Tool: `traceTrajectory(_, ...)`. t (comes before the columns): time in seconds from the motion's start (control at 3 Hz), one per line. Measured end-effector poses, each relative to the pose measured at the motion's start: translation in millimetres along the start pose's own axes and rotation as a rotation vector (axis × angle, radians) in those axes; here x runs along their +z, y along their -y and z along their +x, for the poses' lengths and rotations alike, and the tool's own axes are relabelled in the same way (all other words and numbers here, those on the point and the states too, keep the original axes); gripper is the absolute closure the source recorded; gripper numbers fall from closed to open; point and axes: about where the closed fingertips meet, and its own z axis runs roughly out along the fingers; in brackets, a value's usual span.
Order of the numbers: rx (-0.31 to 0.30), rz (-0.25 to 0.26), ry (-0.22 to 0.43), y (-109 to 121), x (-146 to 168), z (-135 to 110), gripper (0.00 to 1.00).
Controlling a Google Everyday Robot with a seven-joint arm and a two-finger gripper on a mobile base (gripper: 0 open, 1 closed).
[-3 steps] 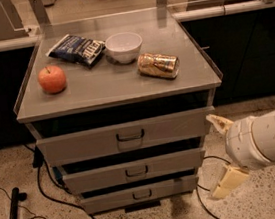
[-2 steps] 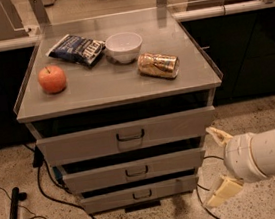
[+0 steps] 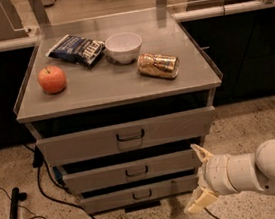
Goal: Open middle drawer
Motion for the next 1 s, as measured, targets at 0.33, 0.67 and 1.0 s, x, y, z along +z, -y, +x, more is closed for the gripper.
traceTrajectory(0.33,0.0,0.0,0.0,0.0,0.0,0.0,0.0)
traceTrajectory(0.67,0.008,-0.027,-0.011,0.3,13.5,4.6,0.0)
traceTrajectory(1.0,0.027,-0.057,-0.028,6.6,37.4,19.0,0.0)
